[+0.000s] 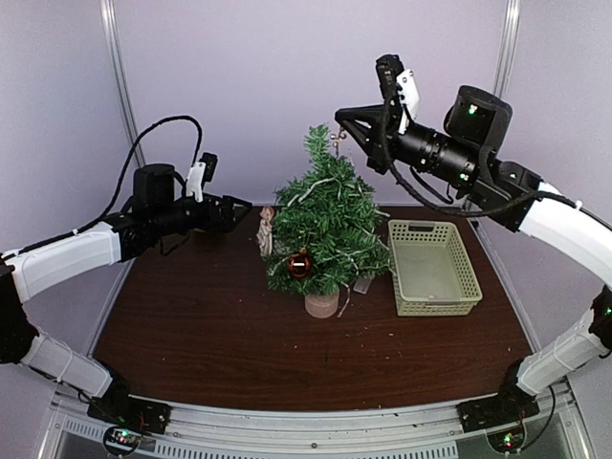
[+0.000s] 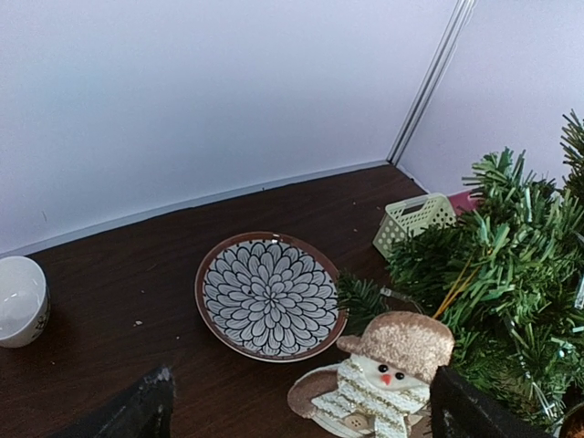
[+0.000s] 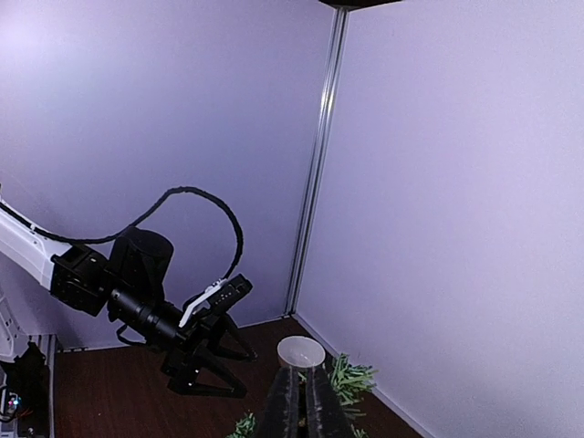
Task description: Decorate the small christmas tree
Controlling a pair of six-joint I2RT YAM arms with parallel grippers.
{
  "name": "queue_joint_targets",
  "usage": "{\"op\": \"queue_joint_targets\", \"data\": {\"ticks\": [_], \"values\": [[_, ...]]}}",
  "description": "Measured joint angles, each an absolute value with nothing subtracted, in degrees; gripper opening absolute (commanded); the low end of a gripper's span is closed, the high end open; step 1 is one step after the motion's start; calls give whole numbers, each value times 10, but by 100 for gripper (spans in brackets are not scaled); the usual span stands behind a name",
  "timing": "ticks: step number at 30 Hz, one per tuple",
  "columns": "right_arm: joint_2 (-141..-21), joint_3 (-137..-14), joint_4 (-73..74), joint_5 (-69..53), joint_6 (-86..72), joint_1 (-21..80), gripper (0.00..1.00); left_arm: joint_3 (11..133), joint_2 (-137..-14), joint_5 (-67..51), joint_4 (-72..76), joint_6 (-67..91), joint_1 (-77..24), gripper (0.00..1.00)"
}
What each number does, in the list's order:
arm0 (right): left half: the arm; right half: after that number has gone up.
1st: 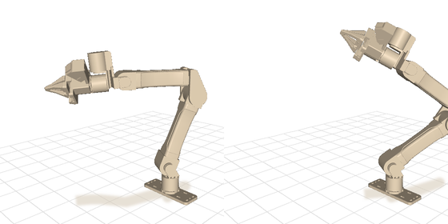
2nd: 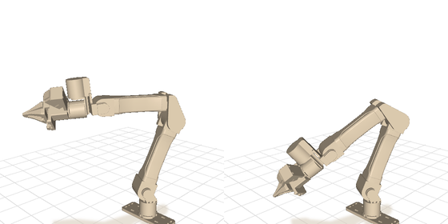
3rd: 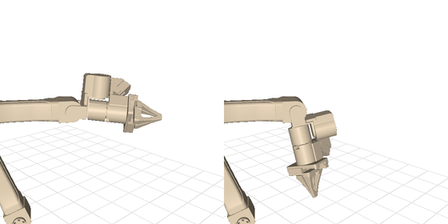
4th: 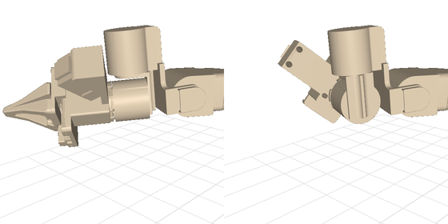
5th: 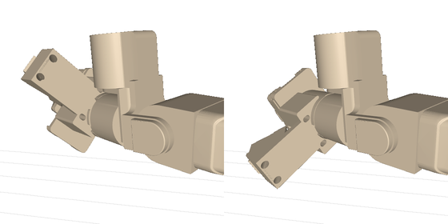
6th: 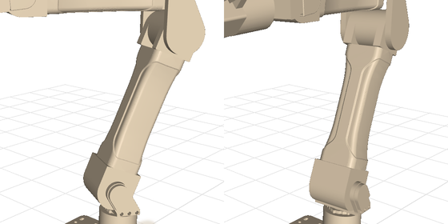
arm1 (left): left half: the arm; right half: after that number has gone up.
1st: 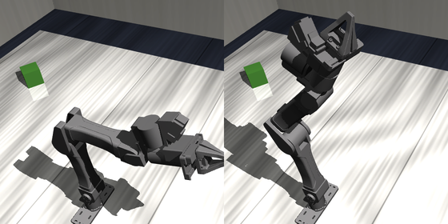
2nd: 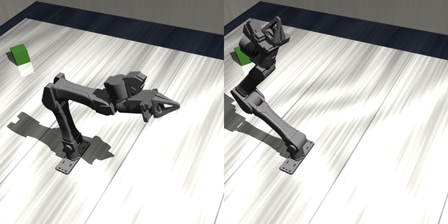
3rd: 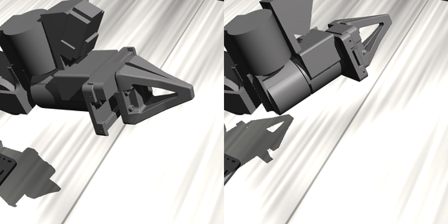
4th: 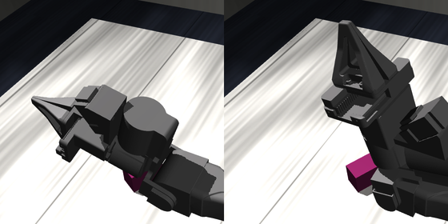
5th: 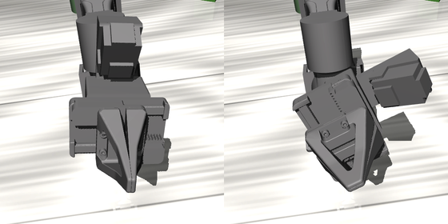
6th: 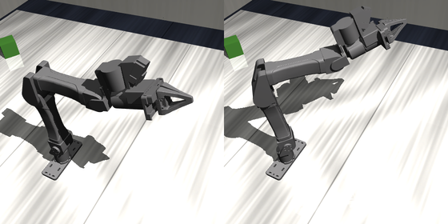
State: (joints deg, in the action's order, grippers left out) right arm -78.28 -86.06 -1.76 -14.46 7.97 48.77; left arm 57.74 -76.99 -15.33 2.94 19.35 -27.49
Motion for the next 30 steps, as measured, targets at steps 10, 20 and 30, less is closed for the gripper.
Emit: {"op": "queue_joint_targets", "data": {"ticks": [10,20,30], "values": [[-843,-868,-26,-130,118,494,5,578,-770,-152,30,192,-275,98],[-834,-826,-37,-114,127,495,6,578,-771,-151,32,191,-275,98],[-804,-801,-33,-100,131,495,44,578,-772,-152,34,191,-275,98]]}}
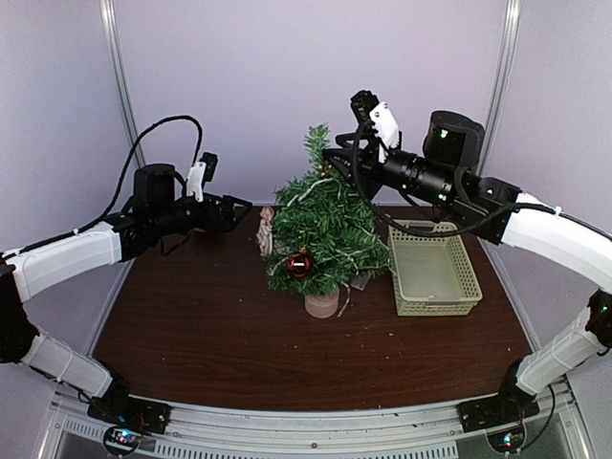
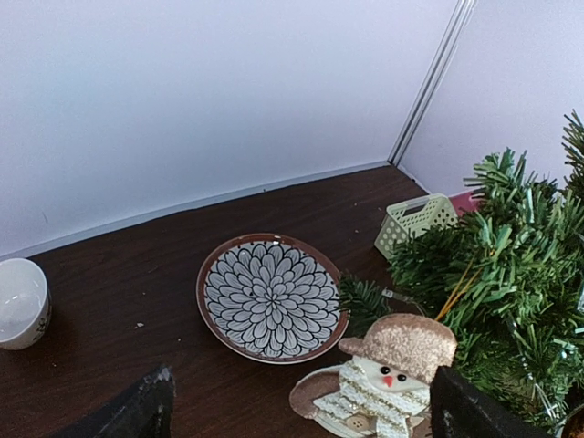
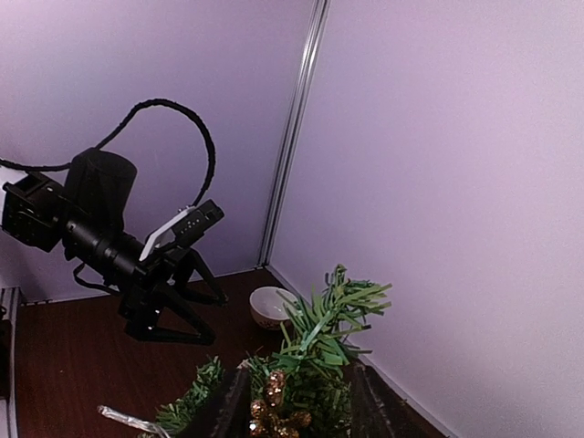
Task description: Decorate the small christmas tree
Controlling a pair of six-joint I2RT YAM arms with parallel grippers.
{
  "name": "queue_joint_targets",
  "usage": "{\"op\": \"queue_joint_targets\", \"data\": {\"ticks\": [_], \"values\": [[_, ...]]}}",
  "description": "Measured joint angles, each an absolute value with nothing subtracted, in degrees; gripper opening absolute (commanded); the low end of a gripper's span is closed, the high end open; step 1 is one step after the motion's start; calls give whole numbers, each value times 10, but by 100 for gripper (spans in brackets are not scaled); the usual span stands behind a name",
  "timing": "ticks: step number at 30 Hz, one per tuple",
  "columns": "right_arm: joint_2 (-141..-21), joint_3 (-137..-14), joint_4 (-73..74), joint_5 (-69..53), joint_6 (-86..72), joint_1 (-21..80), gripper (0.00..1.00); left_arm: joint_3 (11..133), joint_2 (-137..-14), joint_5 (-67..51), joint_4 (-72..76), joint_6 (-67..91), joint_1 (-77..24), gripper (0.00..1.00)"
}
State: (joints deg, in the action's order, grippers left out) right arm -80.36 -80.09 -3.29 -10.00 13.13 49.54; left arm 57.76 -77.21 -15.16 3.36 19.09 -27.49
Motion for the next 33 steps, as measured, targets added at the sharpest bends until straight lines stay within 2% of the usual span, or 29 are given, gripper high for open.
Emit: {"op": "queue_joint_targets", "data": {"ticks": [3,10,18,23,28,33], "values": [[-803,-801,-31,-100,128,496,50,578,-772,-151,33,191,-275,98],[-780,-801,-14,-100,112,499,72,578,-772,-151,33,191,-275,97],[-714,-861,115,-42,74,498,78,578,-772,-141,23,191,-275,98],[-656,-855,234,1,34,472,76,578,-772,-135,16,192,-275,98],[-636,-829,364,-1,-26,370,65,578,-772,-128,16,194,-275,98],[-684,-787,480,-28,-62,261,54,578,-772,-125,15,199,-275,98]]}}
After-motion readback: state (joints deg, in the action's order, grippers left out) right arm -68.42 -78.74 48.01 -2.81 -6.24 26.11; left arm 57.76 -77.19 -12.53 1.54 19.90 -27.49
